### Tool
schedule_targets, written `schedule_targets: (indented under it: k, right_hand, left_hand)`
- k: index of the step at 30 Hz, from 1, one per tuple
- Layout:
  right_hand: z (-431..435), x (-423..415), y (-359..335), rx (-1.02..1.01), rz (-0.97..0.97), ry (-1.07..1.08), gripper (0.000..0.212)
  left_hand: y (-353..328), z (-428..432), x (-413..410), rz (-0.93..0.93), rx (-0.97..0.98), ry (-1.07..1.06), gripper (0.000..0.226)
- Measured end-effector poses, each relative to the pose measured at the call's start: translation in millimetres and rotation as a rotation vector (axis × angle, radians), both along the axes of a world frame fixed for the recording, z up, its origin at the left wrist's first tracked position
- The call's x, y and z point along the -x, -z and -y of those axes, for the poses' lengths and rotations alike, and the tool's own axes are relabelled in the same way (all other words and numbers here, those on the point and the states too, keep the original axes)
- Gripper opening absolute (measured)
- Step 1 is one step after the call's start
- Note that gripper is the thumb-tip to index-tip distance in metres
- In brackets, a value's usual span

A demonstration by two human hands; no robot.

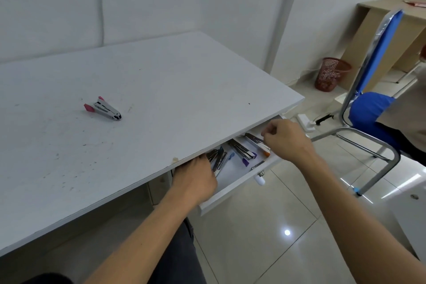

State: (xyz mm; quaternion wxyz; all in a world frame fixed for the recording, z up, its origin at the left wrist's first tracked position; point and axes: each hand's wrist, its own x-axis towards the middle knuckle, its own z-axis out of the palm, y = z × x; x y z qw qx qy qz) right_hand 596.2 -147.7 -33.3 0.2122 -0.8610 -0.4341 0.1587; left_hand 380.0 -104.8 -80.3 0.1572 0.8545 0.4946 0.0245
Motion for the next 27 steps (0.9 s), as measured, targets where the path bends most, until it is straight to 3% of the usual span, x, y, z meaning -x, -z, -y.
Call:
schedule_targets:
  k: [6,10,15,20,27]
  right_hand:
    - [0.5,37.9,-27.1,-0.216,-0.273,-0.057,0.022]
    - [-9.9,81.6,-36.2,-0.243,-0.515,-0.188,0.020]
    - [-36.7,145.4,-32.3,-0.270,-0.322,-0.362,0.019]
    - [-74.5,211.9,-23.1,-0.270,-0.270,-0.519,0.026]
    - [-142.9,276.4,-8.2,-0.223,-0.119,-0.579,0.056]
  left_hand:
    - [-32.9,32.2,21.3,0.206,-0.056,0.105,0.033]
    - [-61.8,38.5,45.5,0.356,-0.121,0.038,0.028]
    - [-71.8,14.9,97.5,0.539,-0.103,-0.177,0.017]
    - [-63.1,-25.8,161.7,0.972,0.179,-0.475,0.021]
    - [-56.5,-47.3,213.9,1.109,0.201,-0.522,0.024]
